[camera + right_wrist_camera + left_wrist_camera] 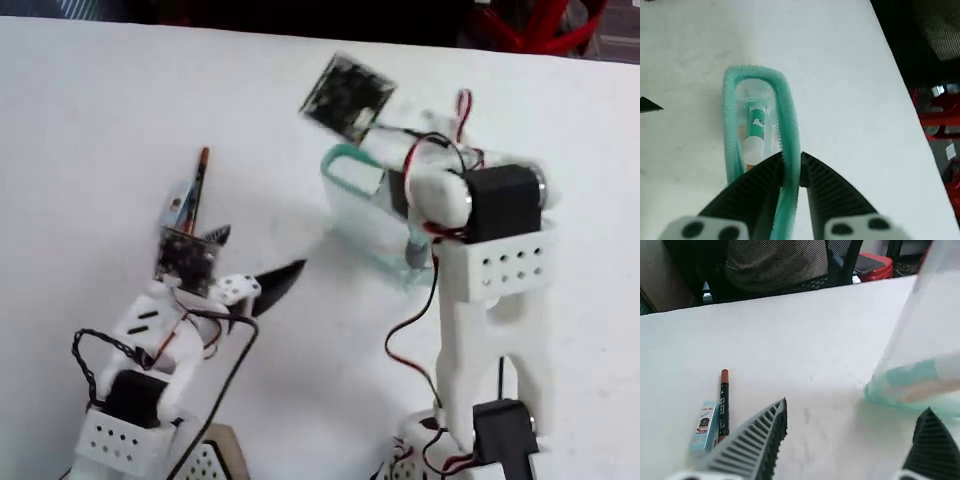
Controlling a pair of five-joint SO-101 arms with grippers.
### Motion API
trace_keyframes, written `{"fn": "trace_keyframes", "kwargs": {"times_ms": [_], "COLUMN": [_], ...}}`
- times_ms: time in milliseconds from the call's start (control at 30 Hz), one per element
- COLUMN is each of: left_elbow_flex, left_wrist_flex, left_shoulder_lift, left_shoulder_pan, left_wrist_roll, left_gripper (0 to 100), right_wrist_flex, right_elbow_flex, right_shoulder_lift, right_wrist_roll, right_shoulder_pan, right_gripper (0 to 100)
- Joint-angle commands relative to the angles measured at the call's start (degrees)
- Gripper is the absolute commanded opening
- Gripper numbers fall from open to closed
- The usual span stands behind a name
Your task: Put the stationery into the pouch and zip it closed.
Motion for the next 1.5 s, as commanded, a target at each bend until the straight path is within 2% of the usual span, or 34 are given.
{"fn": "trace_keyframes", "kwargs": {"times_ms": [0,133,267,467,567,700,767,933,1067,1233,1467], "left_elbow_flex": [-6.33,-8.44,-9.14,-12.84,-11.43,-5.36,-2.64,1.93,2.29,2.11,2.46], "left_wrist_flex": [5.98,8.88,8.26,9.58,10.02,8.18,6.24,0.97,0.53,0.26,-0.79], "left_shoulder_lift": [-0.31,-0.31,-0.4,-3.3,-9.1,-15.96,-15.96,-15.6,-15.6,-15.6,-15.6], "left_shoulder_pan": [4.26,6.99,7.6,4.26,4.7,8.92,9.45,9.36,8.75,0.48,-0.04], "left_wrist_roll": [-3.52,-3.6,-3.6,-4.04,-10.9,-21.89,-24.53,-24.97,-24.7,-24.62,-24.88], "left_gripper": [38,39,39,39,41,41,40,40,40,41,41], "right_wrist_flex": [0.22,0.31,0.22,0.22,0.22,0.22,0.22,0.22,0.31,0.4,0.22], "right_elbow_flex": [-0.26,-0.18,2.11,4.31,4.04,4.04,4.04,4.22,4.31,6.95,14.24], "right_shoulder_lift": [-1.71,-1.71,-1.71,-2.07,-2.24,-1.98,-1.8,-1.8,-1.89,-3.38,-7.52], "right_wrist_roll": [2.9,3.25,3.52,6.95,8.18,10.9,12.22,14.59,17.32,20.31,24.88], "right_shoulder_pan": [-4.88,-9.89,-13.76,-12.35,-11.21,-11.3,-11.82,-14.99,-16.75,-17.27,-27.03], "right_gripper": [1.7,1.7,1.7,1.7,1.7,1.7,1.7,1.7,1.7,1.7,1.7]}}
